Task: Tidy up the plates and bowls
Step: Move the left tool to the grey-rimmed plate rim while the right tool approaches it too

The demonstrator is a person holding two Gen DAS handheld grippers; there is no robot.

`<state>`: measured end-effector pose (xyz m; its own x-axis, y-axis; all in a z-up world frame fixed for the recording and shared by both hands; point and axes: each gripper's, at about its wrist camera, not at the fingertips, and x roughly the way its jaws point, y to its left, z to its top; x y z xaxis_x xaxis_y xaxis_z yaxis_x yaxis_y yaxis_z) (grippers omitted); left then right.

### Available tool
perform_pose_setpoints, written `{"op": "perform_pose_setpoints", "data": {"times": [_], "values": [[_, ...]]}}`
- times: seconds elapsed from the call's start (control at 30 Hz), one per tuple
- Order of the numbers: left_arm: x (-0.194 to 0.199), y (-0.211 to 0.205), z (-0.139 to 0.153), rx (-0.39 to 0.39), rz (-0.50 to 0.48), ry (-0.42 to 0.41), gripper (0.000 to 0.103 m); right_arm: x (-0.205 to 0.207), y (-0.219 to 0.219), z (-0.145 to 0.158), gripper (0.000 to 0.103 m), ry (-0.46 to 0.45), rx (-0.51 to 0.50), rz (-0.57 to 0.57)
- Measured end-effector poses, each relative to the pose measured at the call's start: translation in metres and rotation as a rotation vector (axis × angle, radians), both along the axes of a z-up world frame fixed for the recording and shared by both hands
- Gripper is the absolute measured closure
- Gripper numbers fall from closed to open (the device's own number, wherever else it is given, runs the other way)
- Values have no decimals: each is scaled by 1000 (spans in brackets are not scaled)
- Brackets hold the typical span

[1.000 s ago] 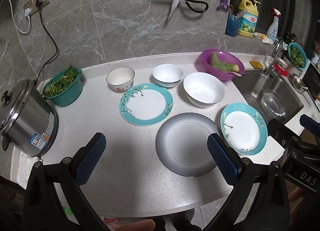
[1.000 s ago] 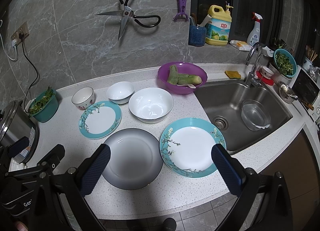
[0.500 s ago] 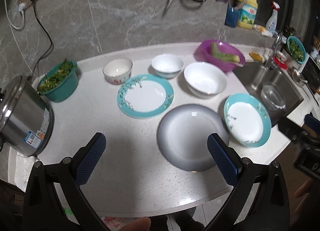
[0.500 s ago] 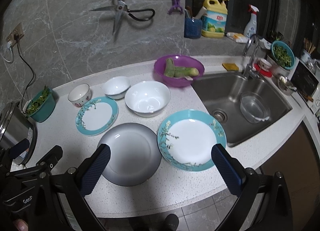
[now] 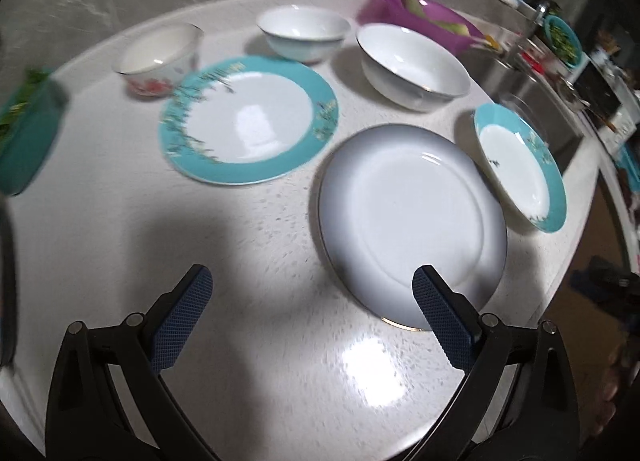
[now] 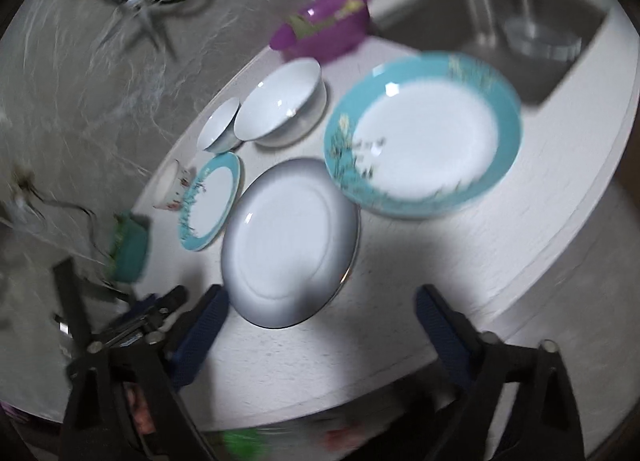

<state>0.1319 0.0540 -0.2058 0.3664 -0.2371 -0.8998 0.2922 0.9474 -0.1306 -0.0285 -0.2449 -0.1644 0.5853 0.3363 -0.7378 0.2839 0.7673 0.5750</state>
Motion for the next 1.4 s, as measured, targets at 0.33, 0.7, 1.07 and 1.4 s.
{"op": "perform_pose_setpoints", "data": {"times": [0.33,0.7,1.07,1.4], "values": [[46,-16,-43,-69,-97,157,47,33,-16,-44,35,-60,182,-8],[77,-31,-56,-117,-128,210,49,58,-32,-77,46,-47,254,6],[95,-48,-55,-128,-184,216,61,69,-26,-78,56,-83,257,56],[97,-63,-53,-24,-225,195,74,80,-35,-82,89,-16,216,12]]}}
